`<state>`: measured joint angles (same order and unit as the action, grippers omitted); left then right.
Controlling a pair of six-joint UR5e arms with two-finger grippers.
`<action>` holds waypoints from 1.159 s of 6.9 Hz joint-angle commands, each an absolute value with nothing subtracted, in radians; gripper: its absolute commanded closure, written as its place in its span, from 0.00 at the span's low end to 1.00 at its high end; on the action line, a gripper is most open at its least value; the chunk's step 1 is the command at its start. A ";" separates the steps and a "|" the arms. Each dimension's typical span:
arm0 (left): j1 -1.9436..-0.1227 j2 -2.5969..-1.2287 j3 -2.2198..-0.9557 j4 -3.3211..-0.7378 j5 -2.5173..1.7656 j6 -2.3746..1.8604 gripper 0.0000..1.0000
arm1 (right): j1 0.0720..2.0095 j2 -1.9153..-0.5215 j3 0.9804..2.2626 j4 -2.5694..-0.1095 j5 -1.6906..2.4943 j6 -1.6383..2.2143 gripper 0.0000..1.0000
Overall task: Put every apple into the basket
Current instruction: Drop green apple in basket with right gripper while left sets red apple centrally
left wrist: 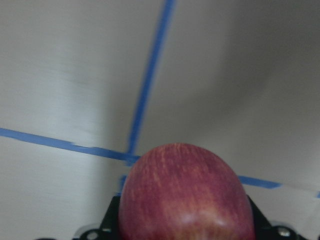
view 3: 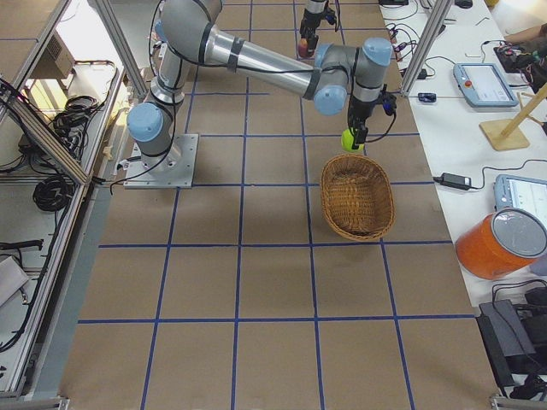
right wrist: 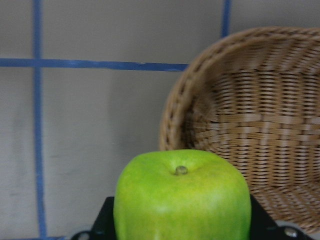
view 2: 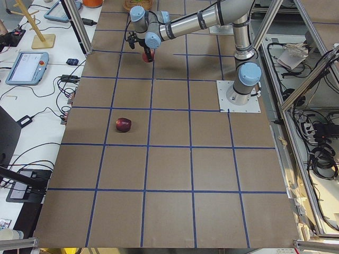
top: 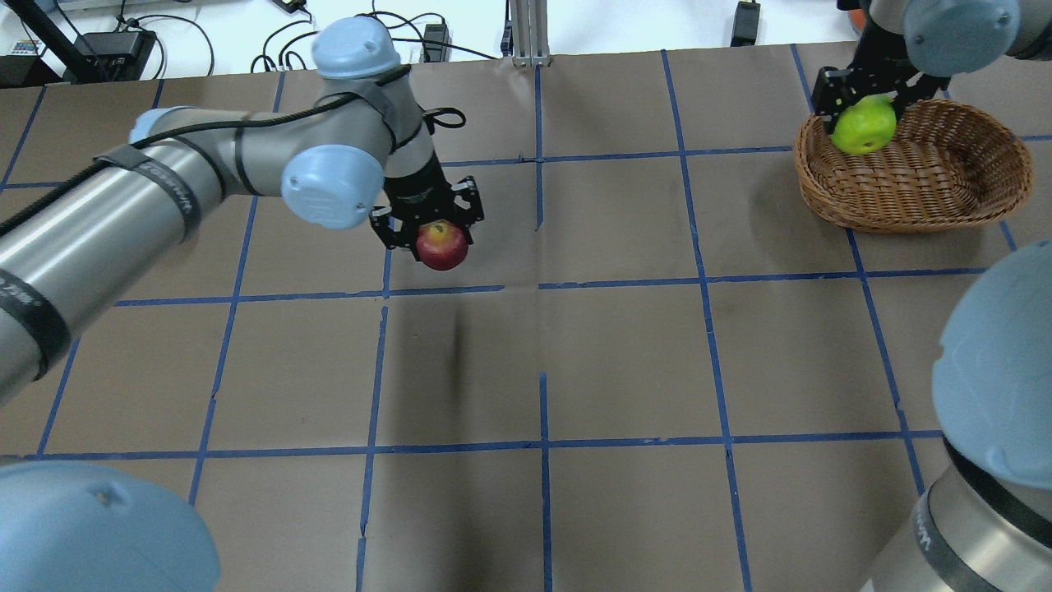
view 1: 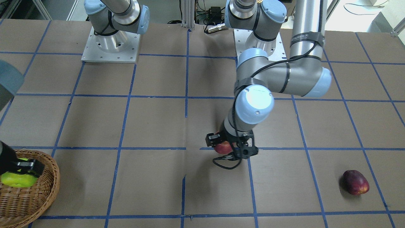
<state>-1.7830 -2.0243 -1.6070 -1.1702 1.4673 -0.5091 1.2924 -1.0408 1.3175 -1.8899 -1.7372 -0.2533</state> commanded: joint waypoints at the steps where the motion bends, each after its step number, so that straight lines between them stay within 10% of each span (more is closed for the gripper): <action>1: -1.931 -2.106 -1.609 -1.077 1.459 -0.684 0.44 | 1.169 -0.951 1.316 -2.052 -1.805 -0.424 1.00; 2: -1.931 -2.120 -1.600 -1.068 1.457 -0.689 0.14 | 1.134 -0.927 1.322 -2.063 -1.809 -0.455 1.00; 4: -1.896 -2.088 -1.588 -1.069 1.456 -0.651 0.00 | 1.095 -0.862 1.319 -2.162 -1.809 -0.495 0.93; 6: -1.763 -2.025 -1.521 -1.179 1.454 -0.540 0.00 | 1.086 -0.847 1.313 -2.177 -1.806 -0.538 0.00; 8: -1.549 -1.999 -1.431 -1.362 1.469 -0.192 0.00 | 1.088 -0.880 1.312 -2.155 -1.786 -0.540 0.00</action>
<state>-1.6771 -2.0152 -1.4778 -1.2696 1.4621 -0.3898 1.0875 -0.8602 1.3127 -2.1641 -1.7982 -0.5360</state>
